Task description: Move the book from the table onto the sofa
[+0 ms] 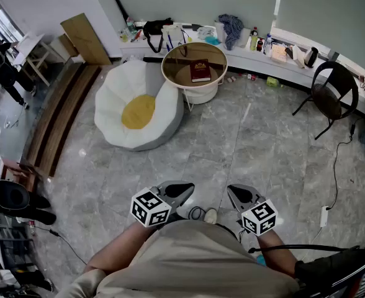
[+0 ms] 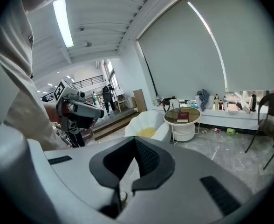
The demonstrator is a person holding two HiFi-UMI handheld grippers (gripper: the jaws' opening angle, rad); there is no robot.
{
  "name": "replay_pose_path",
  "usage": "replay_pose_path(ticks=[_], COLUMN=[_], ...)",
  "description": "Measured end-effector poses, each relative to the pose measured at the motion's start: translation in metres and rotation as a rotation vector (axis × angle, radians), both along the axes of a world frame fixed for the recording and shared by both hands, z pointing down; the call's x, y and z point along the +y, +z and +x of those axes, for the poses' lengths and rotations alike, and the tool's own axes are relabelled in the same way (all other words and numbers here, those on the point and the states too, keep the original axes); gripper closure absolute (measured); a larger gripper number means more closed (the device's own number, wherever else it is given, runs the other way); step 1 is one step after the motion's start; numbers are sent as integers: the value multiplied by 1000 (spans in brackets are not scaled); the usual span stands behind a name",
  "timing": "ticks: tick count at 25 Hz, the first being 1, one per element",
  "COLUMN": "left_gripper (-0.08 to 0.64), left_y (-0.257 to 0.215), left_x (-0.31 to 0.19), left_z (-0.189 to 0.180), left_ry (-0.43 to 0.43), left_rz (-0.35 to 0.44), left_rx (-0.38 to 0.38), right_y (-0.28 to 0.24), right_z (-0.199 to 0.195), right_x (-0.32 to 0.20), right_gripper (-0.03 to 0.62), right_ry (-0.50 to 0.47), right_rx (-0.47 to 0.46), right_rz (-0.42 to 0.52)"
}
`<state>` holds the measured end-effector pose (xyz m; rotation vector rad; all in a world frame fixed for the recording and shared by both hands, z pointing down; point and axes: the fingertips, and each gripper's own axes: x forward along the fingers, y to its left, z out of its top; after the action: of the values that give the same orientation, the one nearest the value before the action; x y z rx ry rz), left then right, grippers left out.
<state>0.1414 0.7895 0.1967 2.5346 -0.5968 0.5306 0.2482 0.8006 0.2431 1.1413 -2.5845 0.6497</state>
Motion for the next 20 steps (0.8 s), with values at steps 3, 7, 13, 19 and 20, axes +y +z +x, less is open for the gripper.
replay_pose_path(ticks=[3, 7, 13, 19, 20], left_gripper=[552, 551, 551, 512, 498], left_y=[4, 5, 8, 19, 16], left_x=[-12, -41, -116, -226, -245], left_z=[-8, -23, -50, -75, -82], left_ry=[-29, -65, -84, -28, -17], left_rz=[5, 11, 35, -2, -6], left_rx=[11, 19, 57, 88, 97], right_y=[9, 11, 17, 16, 14], right_z=[-3, -13, -30, -46, -52], right_x=[-9, -35, -101, -205, -224], right_gripper=[580, 580, 577, 528, 489], right_ry=[-4, 10, 51, 163, 181], right_rx=[7, -17, -5, -15, -10], right_rz=[-6, -21, -30, -66, -72])
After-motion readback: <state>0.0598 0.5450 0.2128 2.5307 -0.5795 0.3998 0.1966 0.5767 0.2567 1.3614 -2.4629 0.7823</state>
